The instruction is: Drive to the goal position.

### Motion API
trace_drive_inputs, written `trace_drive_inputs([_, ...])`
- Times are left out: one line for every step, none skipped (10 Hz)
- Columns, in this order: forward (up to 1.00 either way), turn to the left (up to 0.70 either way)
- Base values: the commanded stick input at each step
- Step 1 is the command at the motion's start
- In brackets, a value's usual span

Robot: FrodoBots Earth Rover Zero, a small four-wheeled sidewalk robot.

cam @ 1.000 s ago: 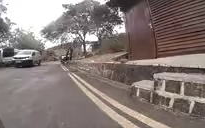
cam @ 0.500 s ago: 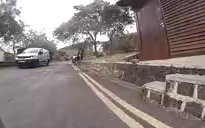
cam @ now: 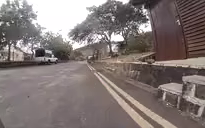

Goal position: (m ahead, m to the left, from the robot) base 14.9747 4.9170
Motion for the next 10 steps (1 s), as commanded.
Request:
trace_drive_inputs([0.0,0.0])
trace_drive_inputs([0.0,0.0])
trace_drive_inputs([0.0,0.09])
trace_drive_inputs([0.0,0.28])
trace_drive_inputs([0.0,0.45])
trace_drive_inputs([0.0,0.45])
trace_drive_inputs([0.0,0.45])
trace_drive_inputs([0.0,0.32])
trace_drive_inputs([0.0,0.12])
trace_drive_inputs([0.0,0.0])
